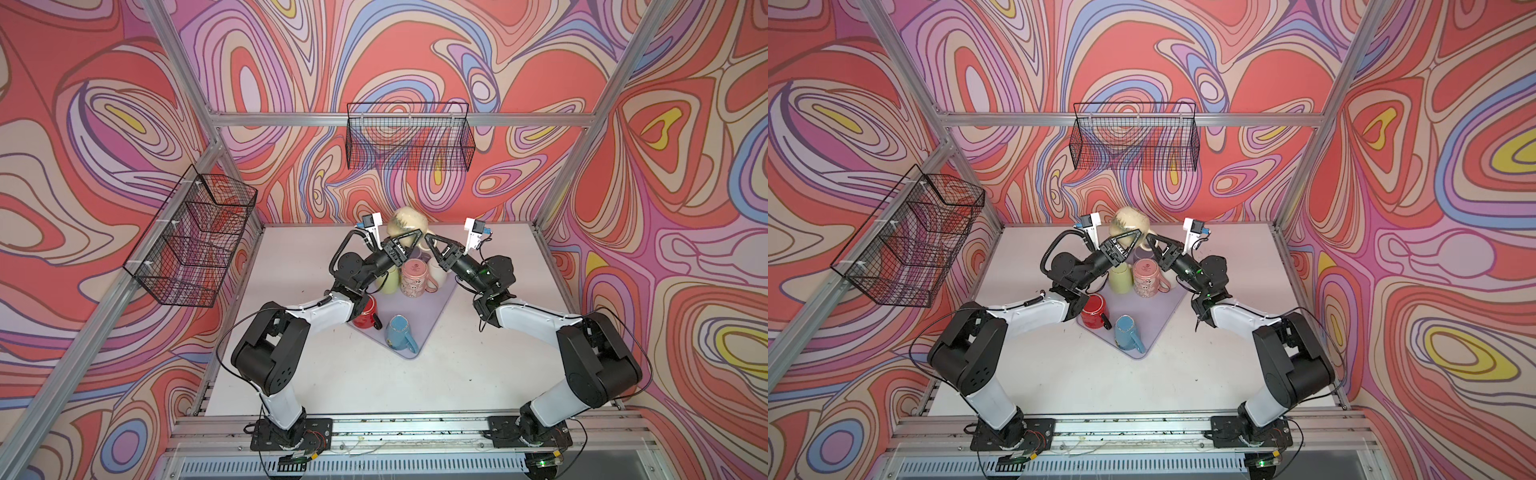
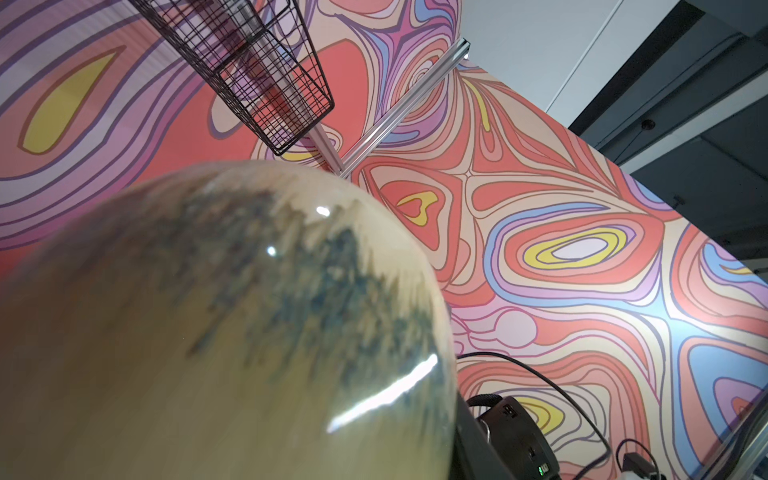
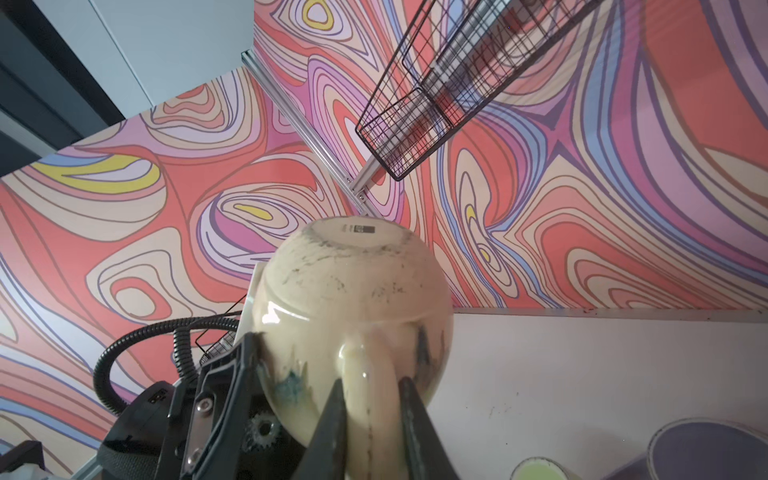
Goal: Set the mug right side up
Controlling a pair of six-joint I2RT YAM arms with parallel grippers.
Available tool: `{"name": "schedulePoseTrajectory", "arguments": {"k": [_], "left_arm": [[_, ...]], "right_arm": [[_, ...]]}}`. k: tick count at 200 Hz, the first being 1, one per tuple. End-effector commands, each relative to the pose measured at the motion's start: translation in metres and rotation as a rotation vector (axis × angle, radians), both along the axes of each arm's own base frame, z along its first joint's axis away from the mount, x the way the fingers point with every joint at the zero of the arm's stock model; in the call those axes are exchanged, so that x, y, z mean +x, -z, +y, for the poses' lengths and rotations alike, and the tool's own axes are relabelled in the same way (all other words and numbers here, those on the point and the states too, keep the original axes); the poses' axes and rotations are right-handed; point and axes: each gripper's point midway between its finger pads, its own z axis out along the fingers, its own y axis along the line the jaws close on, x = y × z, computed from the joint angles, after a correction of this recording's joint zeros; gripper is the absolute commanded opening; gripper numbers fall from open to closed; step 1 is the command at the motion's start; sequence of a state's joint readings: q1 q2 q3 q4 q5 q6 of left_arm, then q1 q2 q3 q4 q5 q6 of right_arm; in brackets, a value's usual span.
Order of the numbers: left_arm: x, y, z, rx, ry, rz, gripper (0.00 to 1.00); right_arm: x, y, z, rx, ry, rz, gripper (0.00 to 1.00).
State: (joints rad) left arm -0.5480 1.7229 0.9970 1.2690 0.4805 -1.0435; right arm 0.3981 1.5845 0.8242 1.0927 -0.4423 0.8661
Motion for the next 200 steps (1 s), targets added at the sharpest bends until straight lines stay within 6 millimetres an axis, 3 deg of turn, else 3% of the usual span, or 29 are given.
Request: {"name": "schedulePoseTrajectory", "arguments": {"k": [1,35,58,100,144,200], "left_arm": [[-0.01,-0.04,0.008,-0.109,0.005,-0.068,0.17],[-0.007,-0.032,0.008,-0.09,-0.011,-0.055,0.0],[-0.003,-0.021,0.011,-0.076,-0.026,-0.026,0.0],[0.002,-0.009,0.026,-0.018,-0.08,0.011,0.0],[0.004,-0.002,0.05,0.058,-0.161,0.037,0.0],[0.003,0.006,0.085,0.179,-0.259,0.085,0.0]], "right_arm": [[-0.009,0.005,0.005,-0.074,0.006,-0.119,0.0],[-0.008,0.008,0.004,-0.076,0.014,-0.105,0.0],[-0.006,0.01,0.003,-0.081,0.028,-0.096,0.0],[-0.002,0.019,0.001,-0.114,0.056,-0.075,0.23],[0.004,0.027,0.0,-0.134,0.078,-0.052,0.34],[0.009,0.036,-0.002,-0.194,0.107,-0.046,0.39]]}}
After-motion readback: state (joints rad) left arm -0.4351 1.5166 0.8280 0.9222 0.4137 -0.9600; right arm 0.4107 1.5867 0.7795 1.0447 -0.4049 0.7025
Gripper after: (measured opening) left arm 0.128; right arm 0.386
